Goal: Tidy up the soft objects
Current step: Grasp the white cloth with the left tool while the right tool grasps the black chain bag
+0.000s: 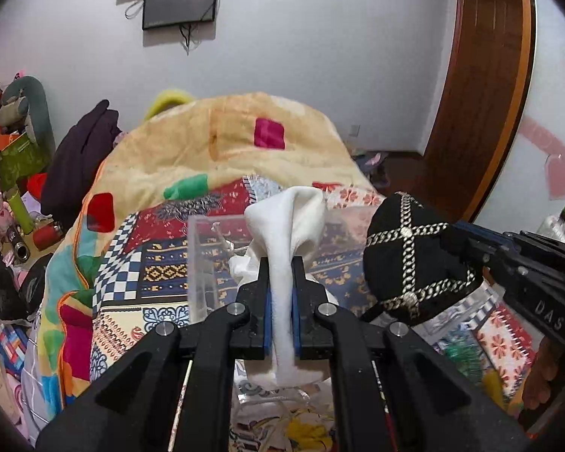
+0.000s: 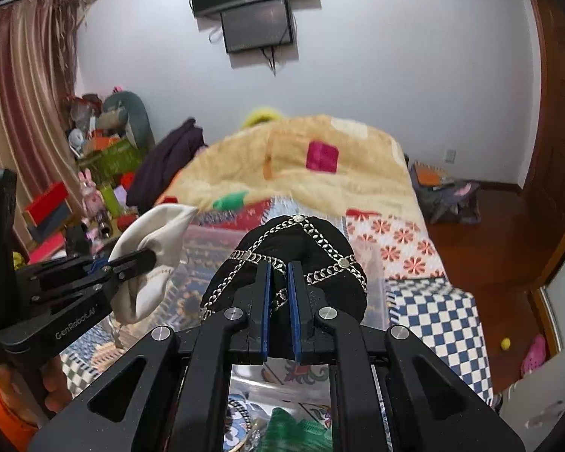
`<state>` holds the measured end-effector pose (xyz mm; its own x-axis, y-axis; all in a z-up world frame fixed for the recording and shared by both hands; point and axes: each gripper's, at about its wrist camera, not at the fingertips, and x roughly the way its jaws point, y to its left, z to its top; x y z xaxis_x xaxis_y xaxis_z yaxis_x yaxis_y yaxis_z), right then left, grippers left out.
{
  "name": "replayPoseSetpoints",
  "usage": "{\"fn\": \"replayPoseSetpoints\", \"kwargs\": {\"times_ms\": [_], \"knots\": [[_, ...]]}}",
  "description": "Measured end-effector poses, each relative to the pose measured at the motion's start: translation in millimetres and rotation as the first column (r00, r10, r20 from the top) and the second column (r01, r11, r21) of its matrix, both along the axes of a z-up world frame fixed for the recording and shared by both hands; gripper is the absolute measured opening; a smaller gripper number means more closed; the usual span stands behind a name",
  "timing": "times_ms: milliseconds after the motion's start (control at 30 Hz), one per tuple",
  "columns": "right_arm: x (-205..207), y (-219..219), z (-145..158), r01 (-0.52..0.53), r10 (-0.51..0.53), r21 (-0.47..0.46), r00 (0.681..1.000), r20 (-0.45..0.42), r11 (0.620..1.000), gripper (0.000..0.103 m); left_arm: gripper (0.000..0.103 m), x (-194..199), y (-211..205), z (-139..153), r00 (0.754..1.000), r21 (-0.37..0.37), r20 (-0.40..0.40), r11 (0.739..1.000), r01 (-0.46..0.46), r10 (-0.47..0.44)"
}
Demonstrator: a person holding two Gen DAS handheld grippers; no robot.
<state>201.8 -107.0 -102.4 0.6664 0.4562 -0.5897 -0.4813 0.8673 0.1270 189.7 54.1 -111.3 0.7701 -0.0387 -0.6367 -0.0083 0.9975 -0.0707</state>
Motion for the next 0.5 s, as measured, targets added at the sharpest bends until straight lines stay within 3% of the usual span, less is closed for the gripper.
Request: {"fn": "replayPoseSetpoints", "kwargs": {"times_ms": [167,333,500], "knots": [[11,8,-14,-0.011,0.007,-0.061,0.998,-0.057,0.998,0.008,0.007,11,-8,-15,0.999,0.051,-0.037,0.999,0.011,-0.009],[16,12,-20,-0.03,0.021,-0.097,0.995,-0.093,0.995,0.011,0.008,13,-13,-23,0.998,0.052,-0.066,0.998,0.022,-0.019],[16,10,-17,-0.025,0.015,-0.102,0.995,-0.094,0.994,0.013,0.023,10,-13,-20,0.998,0.049,-0.064,0.999,0.018,-0.015]]}}
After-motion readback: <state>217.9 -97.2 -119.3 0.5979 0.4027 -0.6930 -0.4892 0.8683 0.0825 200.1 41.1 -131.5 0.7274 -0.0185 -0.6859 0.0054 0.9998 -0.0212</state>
